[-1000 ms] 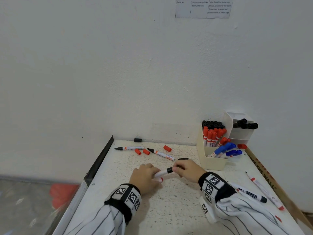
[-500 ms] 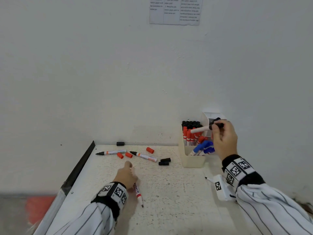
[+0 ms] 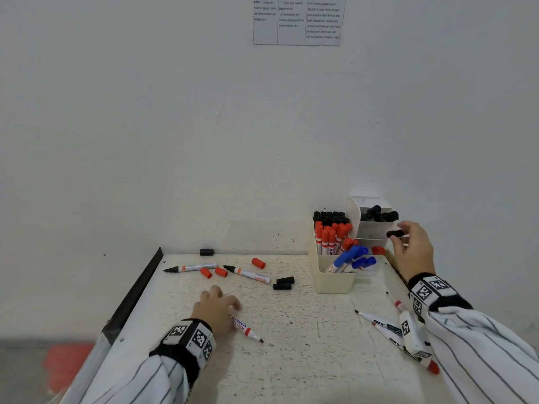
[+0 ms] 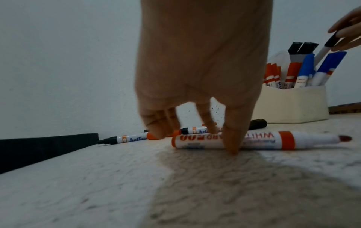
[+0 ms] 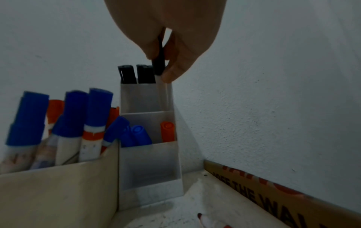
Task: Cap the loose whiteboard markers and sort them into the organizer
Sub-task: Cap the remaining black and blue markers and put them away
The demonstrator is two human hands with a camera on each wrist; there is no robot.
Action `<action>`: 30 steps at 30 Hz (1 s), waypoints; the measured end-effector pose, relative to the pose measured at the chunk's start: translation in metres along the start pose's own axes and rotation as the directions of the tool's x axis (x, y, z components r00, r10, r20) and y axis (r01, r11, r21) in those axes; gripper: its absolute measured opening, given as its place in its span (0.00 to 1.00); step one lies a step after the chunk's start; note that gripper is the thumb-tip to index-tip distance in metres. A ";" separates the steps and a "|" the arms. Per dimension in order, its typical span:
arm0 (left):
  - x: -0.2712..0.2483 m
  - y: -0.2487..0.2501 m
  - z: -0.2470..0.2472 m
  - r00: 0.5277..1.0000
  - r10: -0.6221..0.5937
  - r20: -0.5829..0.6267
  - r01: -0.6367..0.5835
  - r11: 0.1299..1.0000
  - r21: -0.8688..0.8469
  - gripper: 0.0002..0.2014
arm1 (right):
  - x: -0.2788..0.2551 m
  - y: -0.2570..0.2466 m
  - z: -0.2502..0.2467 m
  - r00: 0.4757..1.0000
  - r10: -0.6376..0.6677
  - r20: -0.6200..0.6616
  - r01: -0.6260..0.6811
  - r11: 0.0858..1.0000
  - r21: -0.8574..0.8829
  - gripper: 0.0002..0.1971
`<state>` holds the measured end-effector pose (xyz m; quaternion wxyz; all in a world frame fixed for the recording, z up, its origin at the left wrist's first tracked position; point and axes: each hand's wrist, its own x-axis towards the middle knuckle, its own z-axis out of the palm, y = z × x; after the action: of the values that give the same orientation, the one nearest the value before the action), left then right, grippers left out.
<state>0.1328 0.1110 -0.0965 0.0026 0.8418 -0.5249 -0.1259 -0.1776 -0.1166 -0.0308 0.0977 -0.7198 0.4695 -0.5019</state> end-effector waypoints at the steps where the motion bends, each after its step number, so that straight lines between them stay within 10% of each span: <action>1: 0.000 0.000 0.001 0.998 0.060 -0.014 -0.060 0.998 0.015 0.15 | 0.001 0.000 0.003 1.000 0.010 -0.001 -0.010 1.000 -0.014 0.09; 7: 0.002 -0.004 -0.001 0.995 0.064 -0.074 -0.064 0.998 0.005 0.13 | 0.006 0.008 0.020 0.998 0.044 0.048 -0.037 0.987 -0.155 0.06; 14: 0.012 -0.026 -0.006 0.984 -0.162 -0.078 0.114 0.895 -0.431 0.15 | -0.004 -0.014 0.019 0.994 0.110 -0.014 -0.111 0.977 -0.181 0.09; 19: 0.015 -0.038 -0.003 0.950 -0.279 -0.141 0.168 0.837 -0.520 0.13 | -0.016 -0.069 0.023 0.971 -0.170 -0.167 0.193 0.972 0.132 0.11; 23: 0.014 -0.043 0.002 0.939 -0.316 -0.136 0.197 0.817 -0.542 0.12 | -0.030 -0.119 0.057 0.960 -0.229 0.164 0.175 0.941 0.290 0.07; 30: 0.019 -0.045 0.009 0.946 -0.310 -0.095 0.200 0.789 -0.581 0.13 | -0.055 -0.142 0.153 0.535 -0.103 0.839 0.060 0.995 0.084 0.15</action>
<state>0.1788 0.1159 -0.1154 0.2828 0.8744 -0.3425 -0.1953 0.0259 -0.0481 -0.0515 0.3038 -0.8909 0.3194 -0.1092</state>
